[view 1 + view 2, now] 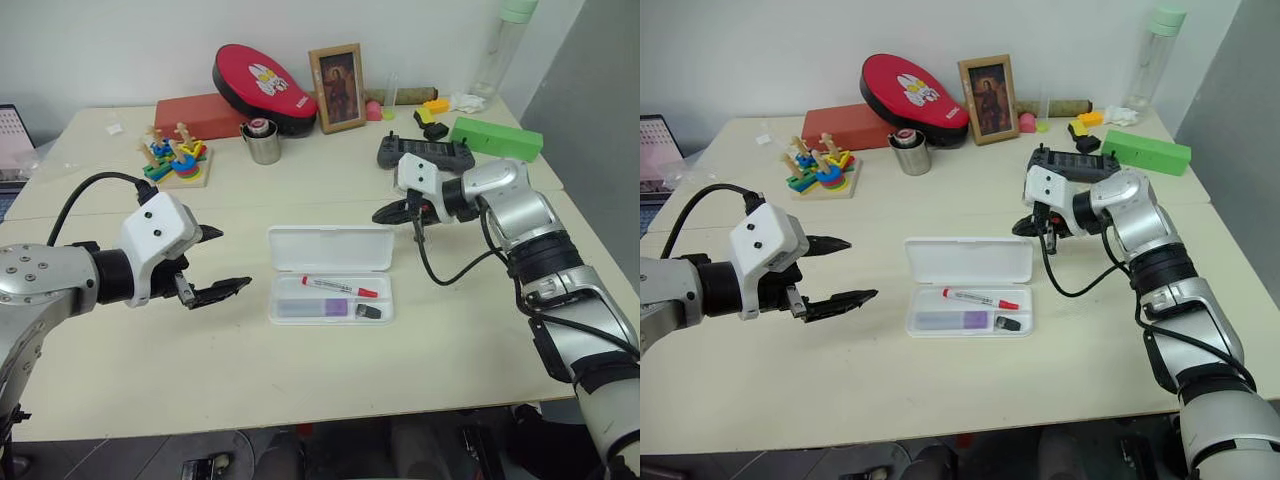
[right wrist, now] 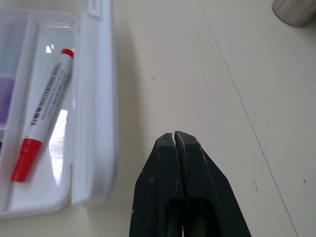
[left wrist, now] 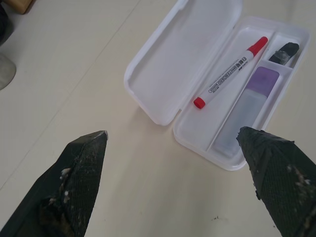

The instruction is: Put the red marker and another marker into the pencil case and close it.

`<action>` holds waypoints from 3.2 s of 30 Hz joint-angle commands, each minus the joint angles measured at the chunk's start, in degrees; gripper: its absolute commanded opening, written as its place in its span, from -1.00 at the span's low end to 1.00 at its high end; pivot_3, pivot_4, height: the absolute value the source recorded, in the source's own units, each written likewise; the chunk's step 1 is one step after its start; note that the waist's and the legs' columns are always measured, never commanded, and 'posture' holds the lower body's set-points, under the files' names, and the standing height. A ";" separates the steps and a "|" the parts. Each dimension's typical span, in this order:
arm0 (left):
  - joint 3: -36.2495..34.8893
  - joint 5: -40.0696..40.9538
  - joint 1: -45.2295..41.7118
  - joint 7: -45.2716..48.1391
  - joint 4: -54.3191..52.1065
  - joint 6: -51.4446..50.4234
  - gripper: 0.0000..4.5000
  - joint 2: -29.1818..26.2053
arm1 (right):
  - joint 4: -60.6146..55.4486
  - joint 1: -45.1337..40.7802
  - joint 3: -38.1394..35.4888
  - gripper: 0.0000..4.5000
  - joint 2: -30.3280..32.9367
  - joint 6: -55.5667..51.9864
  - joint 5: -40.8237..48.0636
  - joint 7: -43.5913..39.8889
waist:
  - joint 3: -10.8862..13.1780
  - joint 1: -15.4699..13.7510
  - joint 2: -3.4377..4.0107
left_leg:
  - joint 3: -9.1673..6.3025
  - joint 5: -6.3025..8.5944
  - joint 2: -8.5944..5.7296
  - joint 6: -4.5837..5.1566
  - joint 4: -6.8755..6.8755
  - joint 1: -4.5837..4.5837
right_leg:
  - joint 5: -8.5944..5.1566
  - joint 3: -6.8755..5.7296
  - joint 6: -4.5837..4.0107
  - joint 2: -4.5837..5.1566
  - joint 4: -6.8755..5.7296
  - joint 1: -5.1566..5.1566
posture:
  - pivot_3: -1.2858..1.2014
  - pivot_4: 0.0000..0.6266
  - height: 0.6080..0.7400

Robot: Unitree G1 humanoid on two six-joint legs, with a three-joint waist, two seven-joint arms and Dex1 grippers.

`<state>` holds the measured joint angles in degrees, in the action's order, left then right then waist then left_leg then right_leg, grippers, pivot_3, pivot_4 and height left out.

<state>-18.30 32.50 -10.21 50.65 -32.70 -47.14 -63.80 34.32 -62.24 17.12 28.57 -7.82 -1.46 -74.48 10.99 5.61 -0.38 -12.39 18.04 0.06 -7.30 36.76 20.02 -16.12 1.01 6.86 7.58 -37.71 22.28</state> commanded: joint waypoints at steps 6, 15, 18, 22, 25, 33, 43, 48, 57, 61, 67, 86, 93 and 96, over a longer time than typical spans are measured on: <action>-0.90 -0.77 -1.05 0.90 0.93 1.86 1.00 -1.49 | -12.99 6.24 2.28 -0.99 -0.31 -3.94 1.47 -3.91 | 0.00 -0.06 0.01 | -0.01 0.00 0.01 0.00 0.01 -0.02 | 0.00 -0.01 0.00 -0.01 -0.06 0.00 | 0.03 -0.52 1.00; -1.14 -0.82 -0.93 1.08 1.06 1.78 1.00 -1.81 | -23.01 9.81 4.17 -0.99 0.08 -7.29 1.88 -4.77 | 0.00 -0.19 0.01 | -0.01 0.00 0.00 0.00 0.04 -0.02 | 0.00 0.00 0.00 -0.01 -0.07 0.00 | 0.03 -0.52 1.00; -1.07 -0.82 -1.04 0.91 1.08 1.71 1.00 -1.72 | -26.99 10.77 4.99 -0.99 0.41 -7.54 1.65 -4.92 | 0.00 -0.25 0.01 | -0.02 0.00 0.00 0.00 0.03 -0.03 | 0.00 0.00 0.00 -0.01 -0.07 0.00 | 0.03 -0.52 1.00; -1.01 -0.85 -0.65 0.75 0.75 1.66 1.00 -1.56 | -30.25 10.00 4.69 -0.99 0.05 -8.87 2.27 -4.55 | 0.00 -0.35 0.00 | -0.01 0.00 0.00 0.00 0.04 -0.02 | 0.00 0.00 0.00 -0.01 -0.07 0.00 | 0.03 -0.52 1.00; -0.93 -0.96 -0.50 0.57 0.69 1.77 1.00 -1.38 | -31.63 9.18 4.41 -0.99 -0.16 -9.80 2.75 -4.42 | 0.00 -0.39 0.00 | -0.02 0.00 0.00 0.00 0.04 -0.03 | 0.00 0.00 0.00 -0.01 -0.08 0.00 | 0.03 -0.52 1.00; -0.57 -0.34 -0.30 0.14 0.16 1.47 1.00 -0.80 | -36.79 10.61 5.68 -0.99 0.40 -12.50 4.54 -4.99 | 0.00 -0.49 0.00 | -0.02 0.00 0.00 0.00 0.03 -0.03 | 0.00 -0.01 0.00 -0.01 -0.09 0.00 | 0.03 -0.52 1.00; -4.27 1.84 8.38 8.36 -4.72 2.16 1.00 -4.26 | -39.89 13.71 8.95 -0.99 -0.03 -14.18 4.81 -4.12 | 0.00 -0.54 0.01 | -0.01 0.00 0.01 0.00 0.00 -0.03 | 0.00 -0.01 0.00 -0.01 -0.07 0.00 | 0.03 -0.52 1.00; -3.20 0.97 7.91 9.60 -4.27 3.82 1.00 -5.09 | -39.56 14.07 10.21 -0.99 -0.49 -14.09 4.83 -3.88 | 0.00 -0.65 0.01 | -0.02 0.01 0.04 0.01 -0.01 -0.07 | 0.00 -0.01 0.01 -0.04 -0.15 0.00 | 0.03 -0.52 1.00; -1.75 1.24 6.52 9.12 -4.59 3.67 1.00 -4.85 | -33.44 16.43 14.40 -0.99 -1.76 -10.86 0.77 -0.73 | 0.00 -0.63 0.00 | -0.02 0.00 0.07 0.01 -0.01 -0.09 | 0.00 0.00 0.00 -0.09 -0.14 0.00 | 0.03 -0.52 1.00; -1.36 1.33 5.91 8.90 -4.65 3.62 1.00 -4.80 | -28.14 16.40 15.54 -0.99 -3.46 -9.06 -1.67 1.52 | -0.01 -0.57 -0.01 | -0.01 0.01 0.08 0.01 -0.02 -0.11 | 0.00 0.00 0.00 -0.09 -0.17 0.00 | 0.03 -0.52 1.00; -1.22 1.31 5.77 8.54 -4.69 3.35 1.00 -4.64 | -25.60 17.02 16.08 -0.99 -4.17 -7.43 -2.86 2.06 | -0.02 -0.54 -0.01 | -0.01 0.00 0.29 0.01 -0.01 -0.27 | 0.01 0.02 -0.02 -0.30 -0.27 -0.07 | 0.03 -0.52 1.00; -3.39 -4.59 14.97 -8.93 -2.16 5.03 1.00 13.26 | -47.53 22.52 -9.10 -0.99 4.81 -34.97 16.43 8.71 | -0.01 -1.34 -0.01 | -0.01 -0.10 0.53 -0.17 -0.13 -0.09 | 0.16 -0.07 -0.30 -0.55 0.09 0.00 | 0.03 -0.52 1.00; -2.71 -7.16 15.65 -15.12 0.91 7.30 1.00 20.32 | -53.10 33.32 -15.46 -0.99 6.35 -39.45 18.21 18.25 | 0.01 -2.04 0.02 | 0.04 -0.09 0.53 -0.15 -0.19 -0.13 | 0.16 -0.04 -0.30 -0.52 0.03 -0.01 | 0.03 -0.52 1.00; -2.50 -7.80 15.73 -15.96 1.57 7.96 1.00 21.22 | -54.99 36.01 -16.26 -0.99 7.20 -40.12 19.29 19.83 | 0.01 -2.24 0.02 | 0.04 -0.09 0.53 -0.15 -0.17 -0.13 | 0.16 -0.04 -0.29 -0.52 -0.01 0.00 | 0.03 -0.52 1.00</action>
<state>-20.31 25.42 5.73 35.50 -30.59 -40.72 -42.73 -17.29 -26.18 2.85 35.20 -48.03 16.47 -55.78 11.00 3.37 -0.36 -12.35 17.95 0.59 -7.45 36.60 19.89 -15.95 0.97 6.57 7.06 -37.72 22.29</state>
